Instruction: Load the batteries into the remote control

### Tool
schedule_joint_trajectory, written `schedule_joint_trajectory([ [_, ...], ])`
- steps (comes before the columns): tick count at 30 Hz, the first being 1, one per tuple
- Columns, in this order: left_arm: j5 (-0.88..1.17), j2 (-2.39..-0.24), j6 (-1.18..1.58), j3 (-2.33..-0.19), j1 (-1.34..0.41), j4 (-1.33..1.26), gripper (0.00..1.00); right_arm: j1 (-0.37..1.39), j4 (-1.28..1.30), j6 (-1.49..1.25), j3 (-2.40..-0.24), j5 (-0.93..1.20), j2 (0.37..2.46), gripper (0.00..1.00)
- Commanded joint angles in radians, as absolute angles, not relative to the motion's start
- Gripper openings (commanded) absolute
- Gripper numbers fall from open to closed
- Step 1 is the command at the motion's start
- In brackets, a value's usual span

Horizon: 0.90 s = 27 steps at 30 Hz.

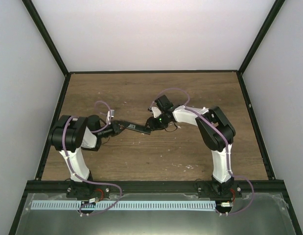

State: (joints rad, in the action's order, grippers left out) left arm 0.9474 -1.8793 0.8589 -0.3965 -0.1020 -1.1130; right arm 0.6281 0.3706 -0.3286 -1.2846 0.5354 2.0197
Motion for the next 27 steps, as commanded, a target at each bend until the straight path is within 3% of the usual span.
schedule_joint_trajectory([
  [1, 1.063, -1.929, 0.842, -0.389, -0.178, -1.087, 0.00, 0.690, 0.306, -0.281, -1.244, 0.511, 2.011, 0.40],
  [17, 1.063, -1.980, 0.901, -0.373, -0.138, -1.208, 0.00, 0.686, 0.393, -0.273, -1.177, 0.414, 1.873, 0.45],
  [27, 1.034, -1.889, 0.795, -0.415, -0.138, -0.999, 0.00, 0.642, 0.450, -0.176, -1.198, 0.367, 1.727, 0.64],
])
